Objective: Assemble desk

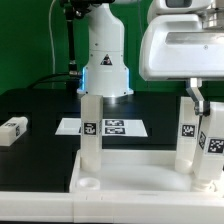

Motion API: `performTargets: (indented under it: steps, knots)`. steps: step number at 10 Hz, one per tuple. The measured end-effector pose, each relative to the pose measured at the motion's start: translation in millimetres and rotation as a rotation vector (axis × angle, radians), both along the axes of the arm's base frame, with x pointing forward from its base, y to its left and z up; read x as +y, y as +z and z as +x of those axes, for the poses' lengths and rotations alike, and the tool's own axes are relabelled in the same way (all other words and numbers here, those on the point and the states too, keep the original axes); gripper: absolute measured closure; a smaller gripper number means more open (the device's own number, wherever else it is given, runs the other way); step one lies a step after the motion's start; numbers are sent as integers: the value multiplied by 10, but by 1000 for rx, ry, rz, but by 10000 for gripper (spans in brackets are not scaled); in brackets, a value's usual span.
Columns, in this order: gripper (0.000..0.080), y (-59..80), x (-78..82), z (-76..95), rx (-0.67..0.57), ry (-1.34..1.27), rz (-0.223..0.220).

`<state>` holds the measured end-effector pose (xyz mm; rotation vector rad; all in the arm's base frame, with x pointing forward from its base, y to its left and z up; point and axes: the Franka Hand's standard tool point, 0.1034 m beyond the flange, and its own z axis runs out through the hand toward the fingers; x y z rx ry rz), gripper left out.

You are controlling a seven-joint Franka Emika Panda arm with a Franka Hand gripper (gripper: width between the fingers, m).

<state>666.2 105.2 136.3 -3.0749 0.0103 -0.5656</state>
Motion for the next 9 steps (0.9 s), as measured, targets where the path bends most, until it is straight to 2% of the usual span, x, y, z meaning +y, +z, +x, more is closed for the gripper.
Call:
performTargets:
  steps: [2,6,9]
  knots:
    - [507,-47,-2,-14,-5,1,-2]
    - [507,-49,-35,-11,-90,3,-5]
    - [507,-50,-41,-7,-97,3,-6]
